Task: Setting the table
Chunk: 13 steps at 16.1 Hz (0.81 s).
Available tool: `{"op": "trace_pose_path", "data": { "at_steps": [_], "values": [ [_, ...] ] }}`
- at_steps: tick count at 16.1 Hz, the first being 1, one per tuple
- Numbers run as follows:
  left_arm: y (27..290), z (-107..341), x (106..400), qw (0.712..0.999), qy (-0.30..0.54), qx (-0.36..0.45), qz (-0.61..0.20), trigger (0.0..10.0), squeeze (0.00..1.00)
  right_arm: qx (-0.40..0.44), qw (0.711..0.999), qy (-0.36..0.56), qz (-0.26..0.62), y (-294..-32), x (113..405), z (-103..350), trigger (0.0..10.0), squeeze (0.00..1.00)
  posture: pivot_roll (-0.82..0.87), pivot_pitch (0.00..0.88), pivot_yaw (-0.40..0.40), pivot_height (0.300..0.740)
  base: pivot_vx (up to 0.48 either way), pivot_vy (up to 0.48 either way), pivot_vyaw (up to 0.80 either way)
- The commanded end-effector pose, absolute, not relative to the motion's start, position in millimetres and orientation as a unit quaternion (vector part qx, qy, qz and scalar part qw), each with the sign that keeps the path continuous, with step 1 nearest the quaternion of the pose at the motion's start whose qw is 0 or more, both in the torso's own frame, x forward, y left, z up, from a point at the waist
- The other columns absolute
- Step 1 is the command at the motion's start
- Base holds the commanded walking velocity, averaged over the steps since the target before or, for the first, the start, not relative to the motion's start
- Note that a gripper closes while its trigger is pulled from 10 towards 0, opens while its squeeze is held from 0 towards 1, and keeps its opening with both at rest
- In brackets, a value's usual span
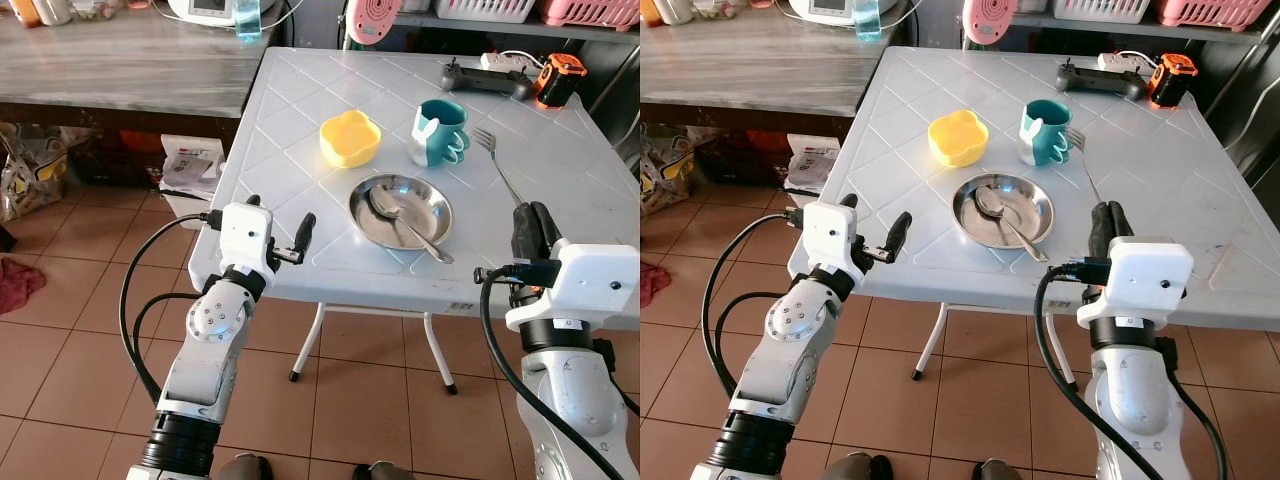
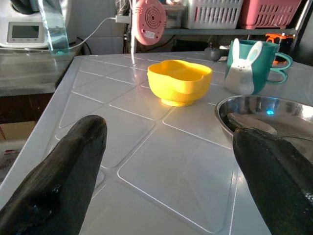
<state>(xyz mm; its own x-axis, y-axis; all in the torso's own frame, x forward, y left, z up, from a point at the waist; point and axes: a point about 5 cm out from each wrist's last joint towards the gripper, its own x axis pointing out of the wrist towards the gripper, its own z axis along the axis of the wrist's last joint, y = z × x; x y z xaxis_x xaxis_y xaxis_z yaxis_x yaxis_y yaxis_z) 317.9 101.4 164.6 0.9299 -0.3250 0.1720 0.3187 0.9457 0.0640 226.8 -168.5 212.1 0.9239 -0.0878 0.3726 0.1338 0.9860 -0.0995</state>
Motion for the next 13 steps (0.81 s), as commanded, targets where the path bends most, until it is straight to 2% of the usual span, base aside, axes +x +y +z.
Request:
{"op": "trace_pose_path", "data": {
  "at_steps": [1, 3, 5, 13],
  "values": [
    [100.7, 160.5, 316.7, 0.983, -0.079, 0.014, -0.166, 10.0, 0.00, -0.063, 0.979, -0.185, -0.060, -170.2, 226.0, 211.8, 10.0, 0.00, 0.00, 0.145, -0.019, 0.714, 0.000, 0.000, 0.00],
    [100.5, 159.0, 316.5, 0.983, -0.073, 0.009, -0.166, 10.0, 0.00, -0.062, 0.979, -0.184, -0.058, -169.8, 226.4, 211.4, 10.0, 0.00, 0.00, 0.145, -0.019, 0.714, 0.000, 0.000, 0.00],
    [100.0, 158.1, 316.3, 0.983, -0.071, 0.009, -0.168, 10.0, 0.00, -0.062, 0.979, -0.184, -0.057, -170.0, 226.8, 211.3, 10.0, 0.00, 0.00, 0.145, -0.019, 0.714, 0.000, 0.264, 0.00],
    [101.7, 157.0, 317.2, 0.984, -0.066, 0.012, -0.168, 10.0, 0.00, -0.060, 0.979, -0.184, -0.057, -168.8, 227.8, 210.9, 10.0, 0.00, 0.01, 0.147, -0.013, 0.714, 0.000, 0.376, 0.00]
  ]
}}
